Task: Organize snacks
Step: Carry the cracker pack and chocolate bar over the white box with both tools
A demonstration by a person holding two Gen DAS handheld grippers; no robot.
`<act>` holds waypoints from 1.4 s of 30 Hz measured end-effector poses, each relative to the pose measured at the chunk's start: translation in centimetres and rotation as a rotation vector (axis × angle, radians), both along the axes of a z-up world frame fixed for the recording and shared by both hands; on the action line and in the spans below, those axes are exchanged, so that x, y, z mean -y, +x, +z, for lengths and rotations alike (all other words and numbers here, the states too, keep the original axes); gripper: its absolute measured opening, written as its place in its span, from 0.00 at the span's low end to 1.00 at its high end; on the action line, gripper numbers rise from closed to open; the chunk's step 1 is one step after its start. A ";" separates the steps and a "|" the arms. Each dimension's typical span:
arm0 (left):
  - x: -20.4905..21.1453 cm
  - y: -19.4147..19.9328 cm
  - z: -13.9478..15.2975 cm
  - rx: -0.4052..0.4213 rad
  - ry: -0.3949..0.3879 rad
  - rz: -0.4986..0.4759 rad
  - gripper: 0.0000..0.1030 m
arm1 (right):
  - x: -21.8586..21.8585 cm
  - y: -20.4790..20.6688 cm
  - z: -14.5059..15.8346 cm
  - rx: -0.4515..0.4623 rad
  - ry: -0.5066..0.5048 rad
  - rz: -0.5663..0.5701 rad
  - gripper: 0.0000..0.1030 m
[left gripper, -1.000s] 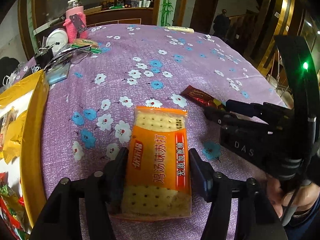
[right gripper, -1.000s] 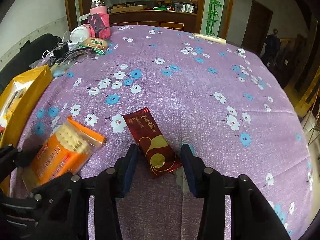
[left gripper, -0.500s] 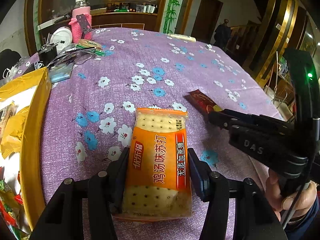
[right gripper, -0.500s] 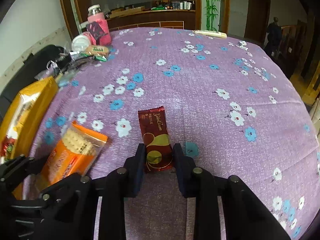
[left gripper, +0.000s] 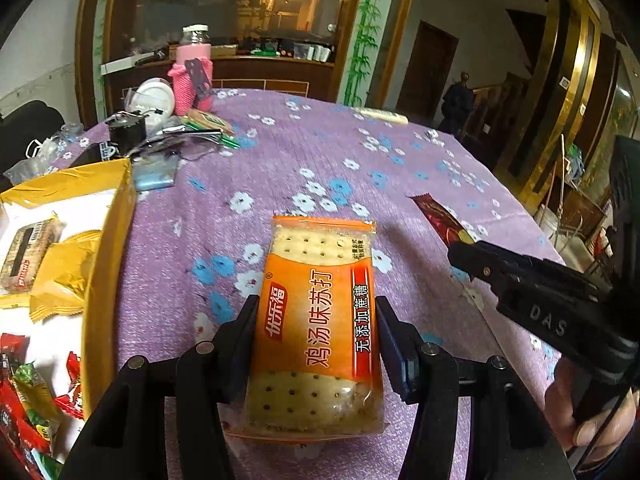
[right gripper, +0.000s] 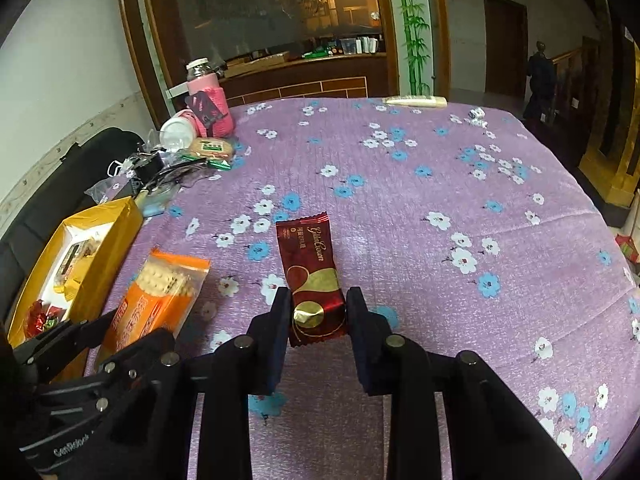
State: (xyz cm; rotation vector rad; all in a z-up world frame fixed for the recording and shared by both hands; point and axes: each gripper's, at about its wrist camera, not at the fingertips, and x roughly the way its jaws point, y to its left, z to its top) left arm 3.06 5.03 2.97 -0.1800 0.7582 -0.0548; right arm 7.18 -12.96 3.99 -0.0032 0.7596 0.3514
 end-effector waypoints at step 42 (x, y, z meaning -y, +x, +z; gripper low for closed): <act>-17.2 -11.2 2.7 0.120 0.018 0.381 0.57 | -15.5 -9.7 3.2 -0.003 0.065 0.331 0.26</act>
